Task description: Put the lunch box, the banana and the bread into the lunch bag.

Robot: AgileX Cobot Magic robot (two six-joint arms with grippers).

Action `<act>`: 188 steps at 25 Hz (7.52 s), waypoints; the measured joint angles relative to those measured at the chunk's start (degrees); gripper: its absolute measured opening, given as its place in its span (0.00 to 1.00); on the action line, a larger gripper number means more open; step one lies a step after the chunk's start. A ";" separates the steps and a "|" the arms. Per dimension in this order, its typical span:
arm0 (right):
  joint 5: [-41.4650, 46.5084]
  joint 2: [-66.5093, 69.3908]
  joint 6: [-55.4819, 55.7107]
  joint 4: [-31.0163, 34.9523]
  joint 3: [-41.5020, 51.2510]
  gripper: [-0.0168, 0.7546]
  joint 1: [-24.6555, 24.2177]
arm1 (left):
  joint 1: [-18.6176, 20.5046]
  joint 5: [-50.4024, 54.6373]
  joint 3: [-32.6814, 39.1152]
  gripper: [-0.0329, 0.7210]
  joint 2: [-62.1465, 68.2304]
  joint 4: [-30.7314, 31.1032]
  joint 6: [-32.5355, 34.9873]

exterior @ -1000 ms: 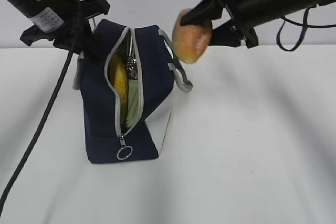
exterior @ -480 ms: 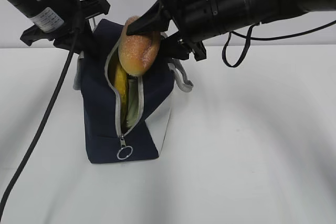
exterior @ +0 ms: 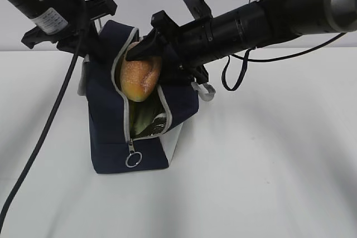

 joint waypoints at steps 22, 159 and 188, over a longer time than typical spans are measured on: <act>-0.70 0.63 -1.47 -3.74 -1.65 0.85 0.00 | 0.00 0.10 0.00 0.04 0.00 0.00 0.00; 18.98 -9.48 31.38 -57.86 -20.02 0.68 -4.51 | -9.33 1.35 -12.63 0.74 3.86 -0.41 2.38; -16.66 -46.61 7.55 -44.66 35.77 0.69 -4.51 | -10.77 -6.70 16.18 0.73 -20.14 2.46 5.83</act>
